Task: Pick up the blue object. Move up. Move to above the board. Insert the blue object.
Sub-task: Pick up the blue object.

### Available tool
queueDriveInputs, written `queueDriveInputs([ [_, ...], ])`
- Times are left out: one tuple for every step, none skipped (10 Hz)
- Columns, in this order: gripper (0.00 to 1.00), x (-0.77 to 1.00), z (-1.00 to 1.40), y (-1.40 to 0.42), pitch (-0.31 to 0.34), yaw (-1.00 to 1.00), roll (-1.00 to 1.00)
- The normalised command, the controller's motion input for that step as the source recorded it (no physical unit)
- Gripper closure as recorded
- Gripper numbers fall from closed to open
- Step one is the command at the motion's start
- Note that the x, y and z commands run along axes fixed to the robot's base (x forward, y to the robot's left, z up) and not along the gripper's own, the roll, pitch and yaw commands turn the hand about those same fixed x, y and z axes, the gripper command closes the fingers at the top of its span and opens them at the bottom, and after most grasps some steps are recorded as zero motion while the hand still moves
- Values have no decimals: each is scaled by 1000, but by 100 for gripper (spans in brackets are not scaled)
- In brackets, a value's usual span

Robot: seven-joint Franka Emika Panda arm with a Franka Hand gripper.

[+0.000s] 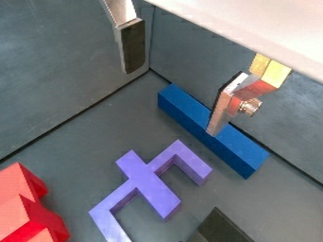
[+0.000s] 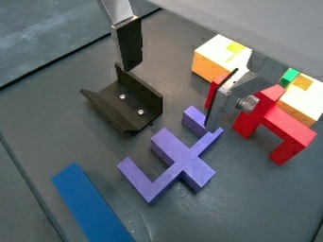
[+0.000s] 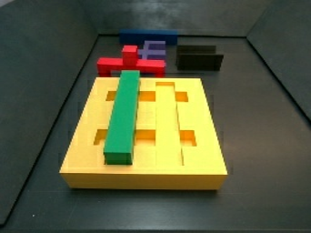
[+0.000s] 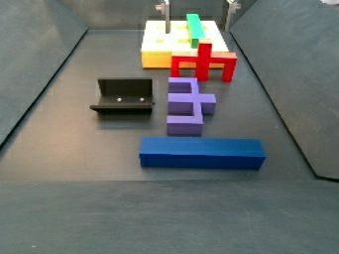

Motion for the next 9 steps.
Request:
queueDriveInputs([
  [0,0,-140,134,-34,0,-76],
  [0,83,-291,583,46,-374,-74],
  [0,103,-406,286,146,-771,0],
  [0,120,-297,197,100,-851,0],
  [0,183,-186,180,44,-863,-3],
  [0,217,-154,109,16,-889,-51],
  [0,154,-211,123,46,-900,-17],
  [0,137,-226,151,56,-871,-9],
  [0,160,-200,140,36,-849,-44],
])
